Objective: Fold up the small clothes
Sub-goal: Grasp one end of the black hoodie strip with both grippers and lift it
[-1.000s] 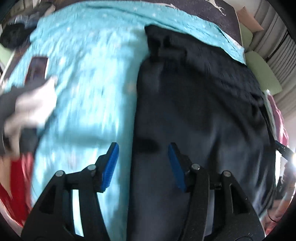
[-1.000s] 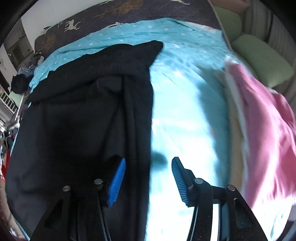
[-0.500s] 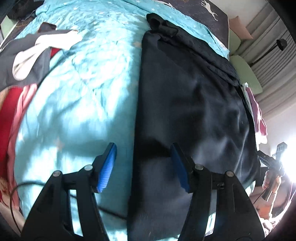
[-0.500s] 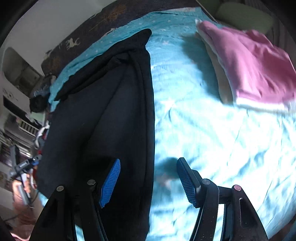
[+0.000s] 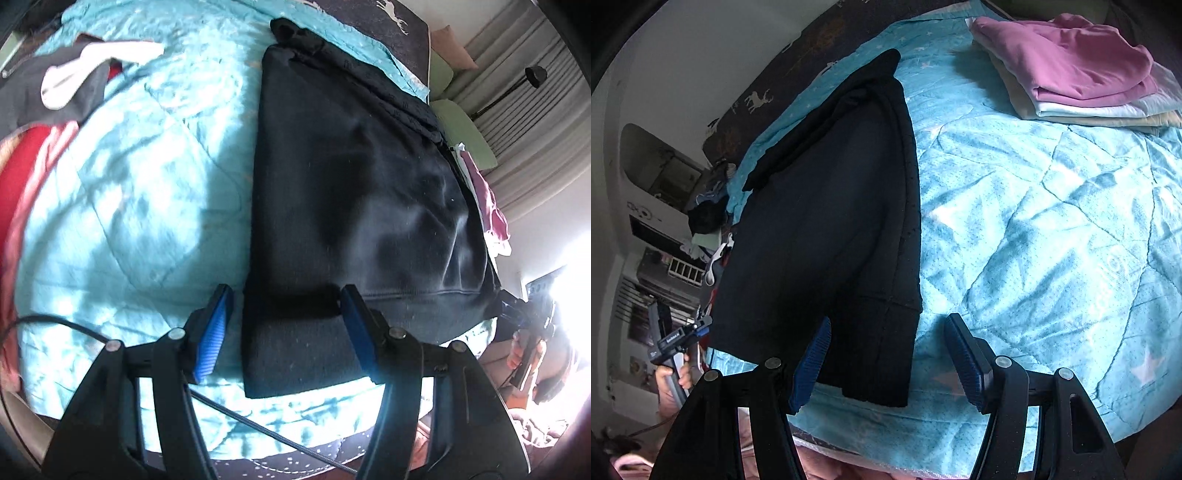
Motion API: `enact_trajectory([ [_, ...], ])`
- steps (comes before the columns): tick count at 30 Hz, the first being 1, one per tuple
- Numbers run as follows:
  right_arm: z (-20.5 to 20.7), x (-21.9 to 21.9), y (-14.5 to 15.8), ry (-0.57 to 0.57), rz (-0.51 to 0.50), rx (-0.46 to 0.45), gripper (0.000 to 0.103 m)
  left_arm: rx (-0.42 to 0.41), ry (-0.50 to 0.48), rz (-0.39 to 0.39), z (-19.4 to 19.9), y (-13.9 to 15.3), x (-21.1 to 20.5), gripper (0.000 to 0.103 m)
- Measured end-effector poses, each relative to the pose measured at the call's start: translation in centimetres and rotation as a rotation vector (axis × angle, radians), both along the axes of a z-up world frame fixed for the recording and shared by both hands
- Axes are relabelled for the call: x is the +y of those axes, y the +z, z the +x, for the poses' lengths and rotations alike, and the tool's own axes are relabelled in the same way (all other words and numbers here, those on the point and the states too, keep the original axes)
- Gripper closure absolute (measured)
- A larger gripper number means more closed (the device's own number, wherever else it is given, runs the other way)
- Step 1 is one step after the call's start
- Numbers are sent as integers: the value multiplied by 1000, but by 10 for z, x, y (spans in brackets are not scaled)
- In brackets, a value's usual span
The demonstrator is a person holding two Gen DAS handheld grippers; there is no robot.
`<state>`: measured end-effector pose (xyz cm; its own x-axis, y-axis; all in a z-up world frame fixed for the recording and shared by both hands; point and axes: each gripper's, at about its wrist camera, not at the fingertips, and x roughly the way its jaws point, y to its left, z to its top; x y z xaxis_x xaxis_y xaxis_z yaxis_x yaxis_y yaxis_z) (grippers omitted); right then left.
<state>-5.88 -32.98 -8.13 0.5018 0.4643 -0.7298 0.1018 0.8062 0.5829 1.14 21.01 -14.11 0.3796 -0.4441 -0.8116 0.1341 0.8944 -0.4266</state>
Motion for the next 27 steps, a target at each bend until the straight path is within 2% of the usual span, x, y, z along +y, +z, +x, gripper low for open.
enact_trajectory([
  [5, -6, 3, 1, 27, 100, -17, 36, -21, -55, -55, -9, -3, -5, 41],
  [8, -6, 12, -4, 63, 90, -37, 33, -62, -76, -55, -10, -9, -12, 41],
  [9, -4, 15, -7, 63, 99, -47, 33, -67, -63, -78, -9, -10, -11, 46],
  [10, 0, 17, -10, 54, 131, -58, 33, -66, -42, -100, -7, -10, -9, 55],
  [11, 1, 15, -13, 43, 165, -64, 33, -56, -32, -124, -7, -10, -8, 79],
  [12, 5, 17, -13, 36, 184, -66, 47, -48, -36, -142, -7, -10, -10, 87],
  [13, 8, 19, -12, 33, 187, -67, 66, -60, -37, -134, -9, -9, -13, 88],
  [14, 12, 23, -12, 37, 160, -57, 95, -89, -44, -84, -13, -6, -20, 90],
  [16, 14, 28, -9, 33, 114, -36, 95, -153, -54, 6, -23, 4, -34, 91],
  [17, 13, 31, -5, 31, 89, -44, 95, -179, -50, 11, -27, 11, -38, 92],
  [19, 11, 34, 4, 21, 75, -58, 96, -214, -38, -12, -31, 22, -39, 92],
  [23, 3, 29, 27, 2, 125, -118, 96, -245, -25, -93, -30, 40, -31, 92],
  [27, 0, 24, 44, 3, 224, -191, 96, -233, 0, -136, -27, 34, -18, 92],
])
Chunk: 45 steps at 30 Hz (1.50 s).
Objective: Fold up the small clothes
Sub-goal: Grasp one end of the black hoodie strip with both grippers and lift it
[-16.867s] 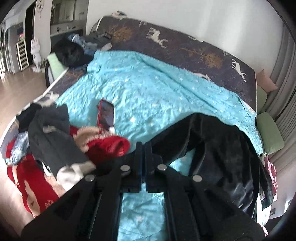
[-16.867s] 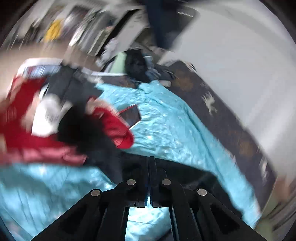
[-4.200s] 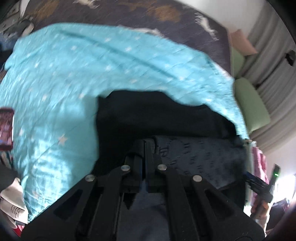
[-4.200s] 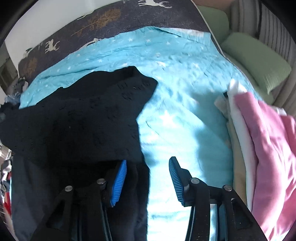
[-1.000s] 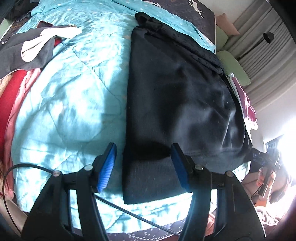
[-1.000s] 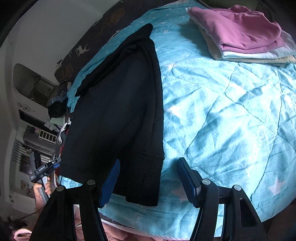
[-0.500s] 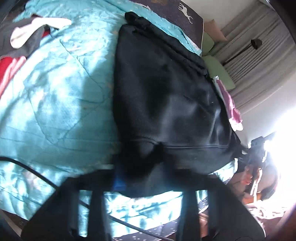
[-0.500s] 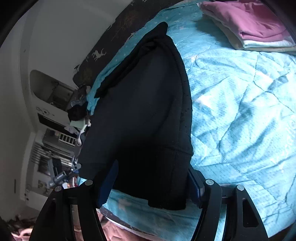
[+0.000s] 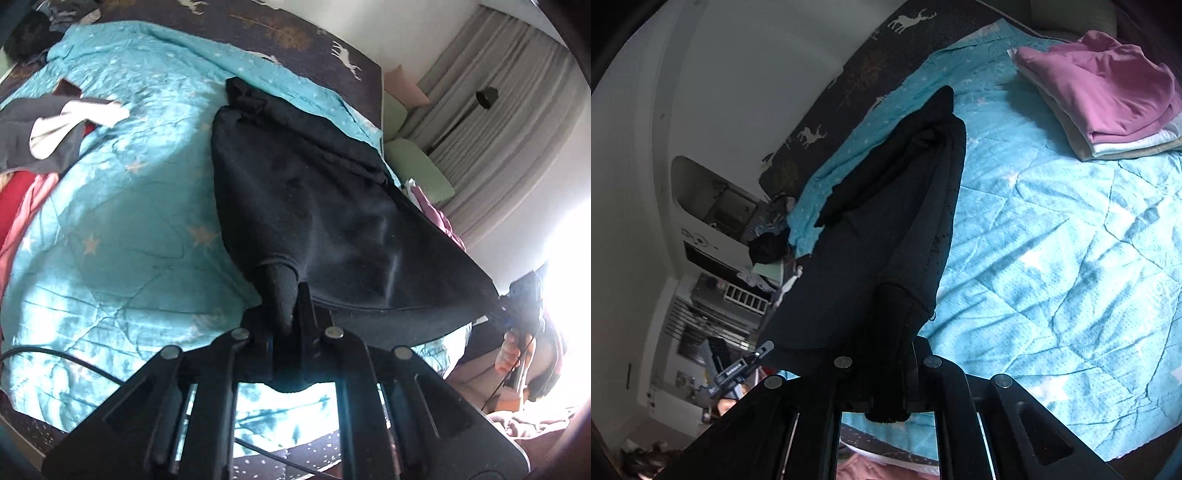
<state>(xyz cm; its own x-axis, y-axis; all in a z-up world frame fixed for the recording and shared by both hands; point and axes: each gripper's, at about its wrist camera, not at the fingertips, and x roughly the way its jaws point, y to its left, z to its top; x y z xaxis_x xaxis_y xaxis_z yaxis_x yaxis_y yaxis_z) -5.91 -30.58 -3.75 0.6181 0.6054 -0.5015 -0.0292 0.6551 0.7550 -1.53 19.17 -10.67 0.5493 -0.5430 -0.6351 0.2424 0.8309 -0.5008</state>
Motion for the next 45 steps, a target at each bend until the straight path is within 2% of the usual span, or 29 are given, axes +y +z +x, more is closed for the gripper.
enact_trajectory([
  [2, 1, 0, -2, 8, 28, -7, 96, 20, -8, -6, 0, -7, 3, 91],
  [4, 1, -1, -8, 5, 6, 14, 96, 46, -17, 39, 0, -18, -2, 87],
  [5, 2, -2, -15, 2, -14, 42, 96, 63, -15, 65, 0, -24, -3, 79],
  [6, -2, -16, -21, -1, -31, 67, 95, 83, -9, 92, 1, -29, -4, 67],
  [8, -1, -27, -40, -25, -79, 143, 94, 113, 14, 103, 2, -41, -3, 54],
  [10, 1, -31, -55, -24, -73, 200, 88, 99, 20, 49, 2, -43, 1, 48],
  [11, 2, -31, -63, -25, -65, 237, 81, 102, 18, 25, 3, -43, 3, 42],
  [12, 2, -31, -67, -28, -59, 248, 78, 106, 14, 5, 3, -43, 4, 36],
  [13, 1, -32, -70, -29, -37, 246, 75, 109, 7, -7, 6, -44, 3, 35],
  [14, 0, -31, -69, -25, -4, 231, 65, 107, 7, 0, 8, -45, 1, 36],
  [15, 1, -31, -69, -20, 17, 220, 53, 104, 7, 10, 10, -46, -2, 36],
  [16, 4, -30, -68, -8, 40, 208, 49, 96, 10, 28, 12, -45, -5, 43],
  [17, 4, -31, -68, 2, 46, 200, 46, 86, 16, 60, 14, -44, -8, 79],
  [18, 7, -28, -67, 8, 31, 194, 54, 102, 6, 41, 16, -44, -10, 91],
  [19, 8, -24, -66, 9, -5, 193, 71, 113, 20, -10, 17, -43, -8, 92],
  [20, 12, -19, -64, 3, -51, 202, 96, 87, 40, -56, 13, -36, -4, 92],
  [22, 10, -21, -58, -13, -11, 206, 97, 23, 56, -153, 2, -18, 5, 92],
  [23, 3, -27, -47, -30, 31, 168, 97, -14, 55, -202, -5, -5, 10, 92],
  [24, -3, -31, -37, -42, 61, 136, 97, -41, 49, -213, -9, 5, 11, 92],
  [26, -16, -41, -12, -52, 110, 65, 97, -96, 43, -184, -19, 28, 9, 92],
  [32, -40, -33, 46, -45, 83, -97, 97, -160, 28, -175, -41, 64, 3, 93],
  [36, -53, -29, 62, -36, 86, -151, 97, -197, 44, -183, -58, 82, 10, 94],
  [39, -59, -28, 74, -43, 100, -191, 97, -249, 65, -160, -77, 103, 14, 94],
  [42, -69, -28, 91, -42, 90, -225, 97, -331, 84, -61, -100, 129, 12, 98],
  [45, -78, -20, 107, -29, 52, -253, 97, -356, 88, 17, -108, 137, 8, 101],
])
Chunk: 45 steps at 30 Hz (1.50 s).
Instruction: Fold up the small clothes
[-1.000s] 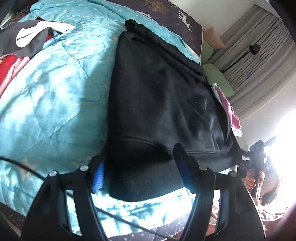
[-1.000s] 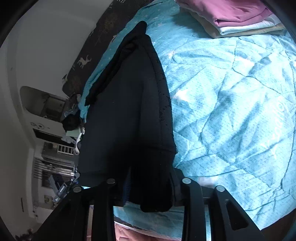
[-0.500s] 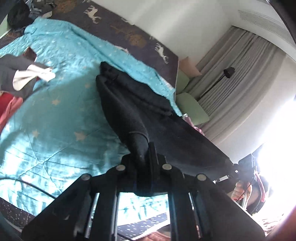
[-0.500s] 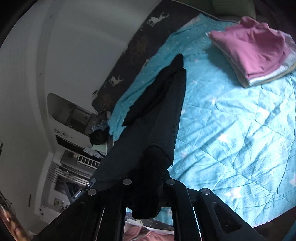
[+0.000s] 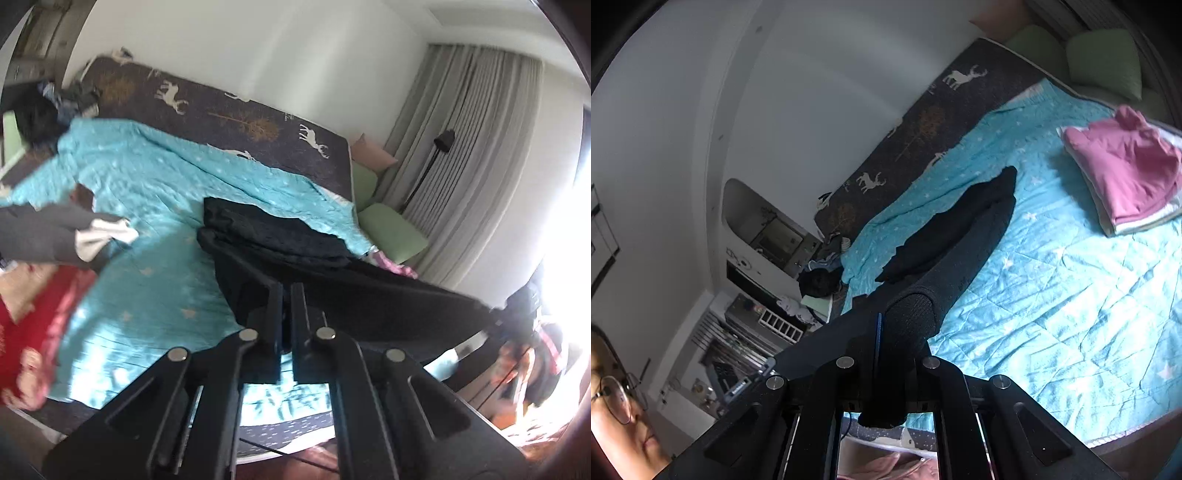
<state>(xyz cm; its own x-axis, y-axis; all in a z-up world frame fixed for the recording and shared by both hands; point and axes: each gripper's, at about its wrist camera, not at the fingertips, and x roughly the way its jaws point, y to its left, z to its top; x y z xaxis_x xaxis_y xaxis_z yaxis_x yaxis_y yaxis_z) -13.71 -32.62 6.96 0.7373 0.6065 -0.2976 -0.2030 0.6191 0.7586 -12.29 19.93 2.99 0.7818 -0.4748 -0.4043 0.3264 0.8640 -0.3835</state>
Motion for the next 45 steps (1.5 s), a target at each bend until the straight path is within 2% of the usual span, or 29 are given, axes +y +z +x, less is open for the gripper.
enact_trajectory([
  [3, 5, 8, 1, 1, -70, 8, 97, 47, 33, -11, 10, -13, 10, 101],
  [5, 13, 3, -16, -12, -65, 53, 98, 96, 86, -27, 20, -29, 23, 100],
  [7, 21, -6, -35, -32, -34, 110, 98, 174, 96, -6, 32, -53, 33, 81],
  [8, 25, -11, -46, -52, -46, 142, 98, 215, 92, 0, 35, -64, 34, 61],
  [9, 27, -16, -56, -71, -54, 177, 98, 255, 83, 6, 40, -76, 34, 51],
  [13, 31, -30, -92, -110, -48, 297, 97, 422, -47, 80, 49, -126, 13, 44],
  [15, 30, -34, -107, -123, -53, 348, 97, 486, -92, 107, 53, -145, 0, 44],
  [17, 30, -34, -115, -128, -77, 384, 96, 552, -152, 89, 57, -164, -13, 44],
  [19, 29, -33, -121, -128, -103, 408, 95, 555, -158, 59, 61, -172, -17, 46],
  [20, 29, -33, -124, -129, -104, 416, 95, 534, -162, 16, 62, -171, -17, 81],
  [21, 30, -33, -125, -129, -102, 418, 95, 543, -161, -18, 64, -171, -15, 98],
  [23, 30, -35, -126, -134, -86, 423, 95, 526, -120, -89, 64, -163, -7, 98],
  [26, 26, -39, -123, -121, -13, 409, 96, 414, -125, -187, 57, -128, 1, 98],
  [29, 27, -40, -111, -102, 49, 362, 96, 299, -132, -200, 59, -86, 2, 98],
  [33, 52, -40, -78, -66, 103, 270, 96, 183, -121, -190, 84, -38, -2, 98],
  [36, 84, -40, -43, -29, 136, 186, 96, 127, -97, -243, 125, -4, 1, 98],
  [39, 125, -42, -3, -19, 105, 117, 96, 108, -62, -273, 172, 25, 2, 98],
  [42, 188, -50, 34, -29, 122, 107, 96, 121, -33, -273, 226, 51, -8, 99],
  [45, 254, -61, 52, -81, 131, 145, 96, 136, -4, -269, 288, 67, -19, 98],
])
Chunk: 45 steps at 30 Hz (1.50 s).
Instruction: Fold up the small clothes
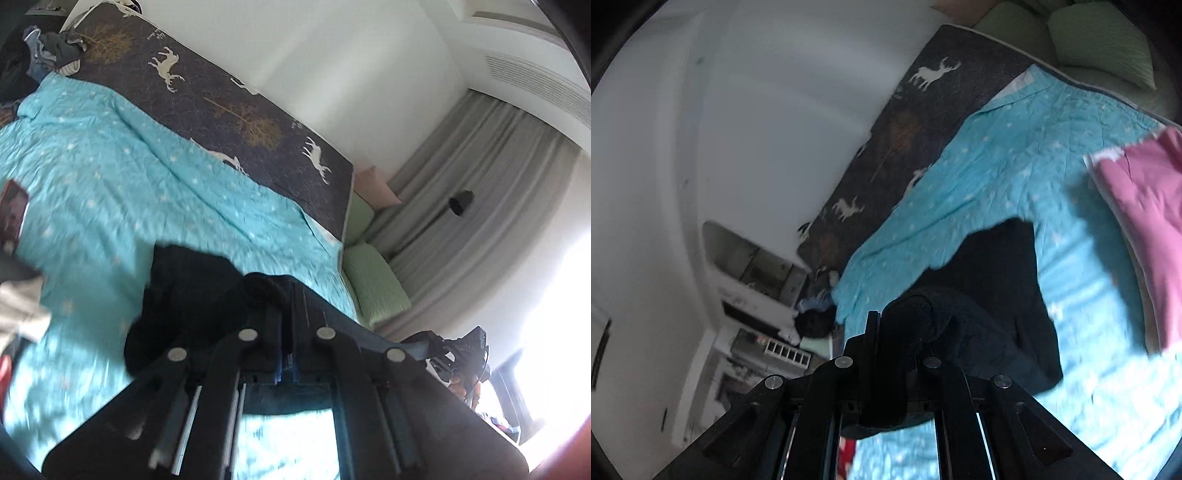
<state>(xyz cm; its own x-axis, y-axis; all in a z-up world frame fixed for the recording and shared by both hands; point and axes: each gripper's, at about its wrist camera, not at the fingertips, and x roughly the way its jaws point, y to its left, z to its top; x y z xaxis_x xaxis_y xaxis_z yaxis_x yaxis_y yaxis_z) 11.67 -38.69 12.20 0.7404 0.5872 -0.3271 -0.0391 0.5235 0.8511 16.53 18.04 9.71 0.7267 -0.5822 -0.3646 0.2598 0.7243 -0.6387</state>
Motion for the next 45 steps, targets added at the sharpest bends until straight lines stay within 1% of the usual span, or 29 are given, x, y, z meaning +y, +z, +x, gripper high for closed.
enact_trajectory([
  [2, 53, -6, 3, -28, 8, 48, 96, 27, 24, -6, 47, 1, -7, 99],
  [4, 94, -10, -5, -45, 18, 95, 96, 51, 53, 13, 84, 0, -14, 99],
  [6, 146, -12, -18, -55, 17, 150, 96, 87, 89, 47, 130, -14, -23, 99],
  [7, 160, -11, -23, -56, 9, 163, 96, 107, 99, 56, 150, -22, -26, 98],
  [10, 222, -8, -49, -64, -21, 234, 95, 210, 141, 113, 217, -59, -36, 98],
  [11, 242, -6, -62, -72, -28, 266, 93, 265, 153, 127, 245, -81, -38, 98],
  [13, 284, -5, -96, -85, -51, 346, 88, 375, 177, 137, 281, -118, -38, 98],
  [14, 305, -4, -123, -88, -62, 413, 77, 452, 200, 145, 298, -144, -36, 98],
  [15, 316, -4, -141, -92, -65, 461, 67, 503, 213, 150, 306, -161, -34, 98],
  [16, 324, -5, -159, -103, -68, 508, 65, 543, 215, 157, 312, -176, -33, 98],
  [17, 330, -7, -180, -124, -76, 568, 65, 558, 221, 167, 314, -188, -31, 98],
  [19, 333, -12, -198, -110, -62, 602, 64, 545, 213, 177, 313, -193, -28, 98],
  [21, 331, -24, -201, -71, -8, 572, 63, 542, 203, 156, 313, -190, -23, 97],
  [22, 328, -31, -197, -77, -2, 555, 61, 537, 211, 133, 310, -184, -20, 96],
  [23, 324, -41, -188, -112, -24, 536, 54, 529, 221, 115, 312, -175, -18, 95],
  [24, 316, -52, -174, -171, -78, 512, 48, 508, 230, 104, 315, -166, -17, 89],
  [25, 310, -58, -163, -211, -123, 491, 46, 456, 253, 116, 310, -149, -16, 82],
  [26, 300, -61, -146, -230, -188, 458, 44, 404, 266, 139, 309, -133, -17, 68],
  [27, 294, -60, -136, -210, -228, 438, 44, 364, 269, 159, 305, -120, -18, 57],
  [28, 290, -56, -130, -181, -254, 425, 44, 323, 268, 188, 300, -104, -20, 55],
  [30, 275, -33, -116, -76, -342, 392, 44, 279, 261, 231, 292, -87, -24, 54],
  [32, 266, -10, -111, -7, -432, 380, 44, 262, 192, 265, 280, -81, -36, 51],
  [34, 254, 21, -109, 73, -527, 365, 44, 265, 92, 318, 266, -85, -55, 50],
  [35, 244, 38, -110, 116, -564, 348, 44, 266, 45, 377, 254, -92, -68, 50],
  [38, 229, 66, -122, 182, -631, 343, 44, 278, -27, 528, 219, -120, -87, 50],
  [40, 210, 75, -132, 201, -679, 344, 44, 283, -33, 577, 193, -138, -84, 50],
  [42, 182, 69, -142, 202, -671, 339, 44, 291, -34, 584, 161, -157, -68, 46],
  [44, 150, 52, -154, 187, -609, 353, 44, 341, -33, 543, 133, -179, -45, 38],
  [45, 137, 45, -156, 174, -580, 359, 43, 371, -38, 511, 122, -188, -36, 37],
])
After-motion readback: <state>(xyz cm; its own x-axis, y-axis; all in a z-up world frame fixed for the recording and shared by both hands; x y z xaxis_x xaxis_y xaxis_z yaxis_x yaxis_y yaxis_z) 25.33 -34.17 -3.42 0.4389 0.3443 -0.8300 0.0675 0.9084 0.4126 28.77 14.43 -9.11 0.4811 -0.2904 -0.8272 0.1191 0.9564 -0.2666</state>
